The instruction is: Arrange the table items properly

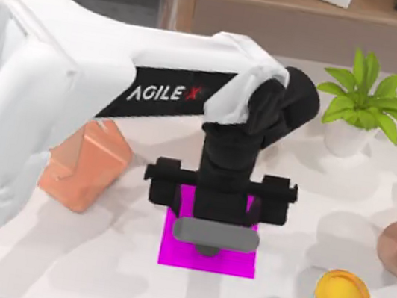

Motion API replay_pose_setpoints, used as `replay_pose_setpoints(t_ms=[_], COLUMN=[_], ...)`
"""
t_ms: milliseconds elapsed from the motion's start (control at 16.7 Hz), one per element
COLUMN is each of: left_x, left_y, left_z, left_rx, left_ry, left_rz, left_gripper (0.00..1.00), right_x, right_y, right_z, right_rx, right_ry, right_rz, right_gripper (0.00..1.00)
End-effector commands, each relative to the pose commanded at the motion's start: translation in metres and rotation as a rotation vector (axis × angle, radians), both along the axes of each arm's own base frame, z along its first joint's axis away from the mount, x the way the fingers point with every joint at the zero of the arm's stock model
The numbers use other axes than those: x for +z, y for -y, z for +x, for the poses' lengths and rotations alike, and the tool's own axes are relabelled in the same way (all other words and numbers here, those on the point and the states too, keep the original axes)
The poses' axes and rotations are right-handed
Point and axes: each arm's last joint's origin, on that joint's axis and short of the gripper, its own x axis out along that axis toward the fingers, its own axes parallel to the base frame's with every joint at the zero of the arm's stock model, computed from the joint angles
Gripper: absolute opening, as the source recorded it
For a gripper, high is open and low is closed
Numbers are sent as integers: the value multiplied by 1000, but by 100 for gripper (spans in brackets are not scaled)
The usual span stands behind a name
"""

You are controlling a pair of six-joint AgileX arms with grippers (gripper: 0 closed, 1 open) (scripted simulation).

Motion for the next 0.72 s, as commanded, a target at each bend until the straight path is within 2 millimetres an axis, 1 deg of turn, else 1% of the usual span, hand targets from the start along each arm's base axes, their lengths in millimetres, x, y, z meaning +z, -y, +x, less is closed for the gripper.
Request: replay_pose_setpoints(t_ms=[360,420,540,720], left_x=[0,3,17,51], left_y=[-1,1,6,10], left_z=[1,-1,-8,-26], left_rx=[2,2,18,87], left_ry=[0,10,48,136], left_rz=[0,-7,-33,-112], left_gripper=[100,100,100,100], right_x=[0,0,0,0], right_y=[0,0,0,0], right_z=[0,0,0,0], right_rx=[0,0,0,0], right_ry=[0,0,0,0], right_rz=[0,0,0,0], right_gripper=[100,100,100,100])
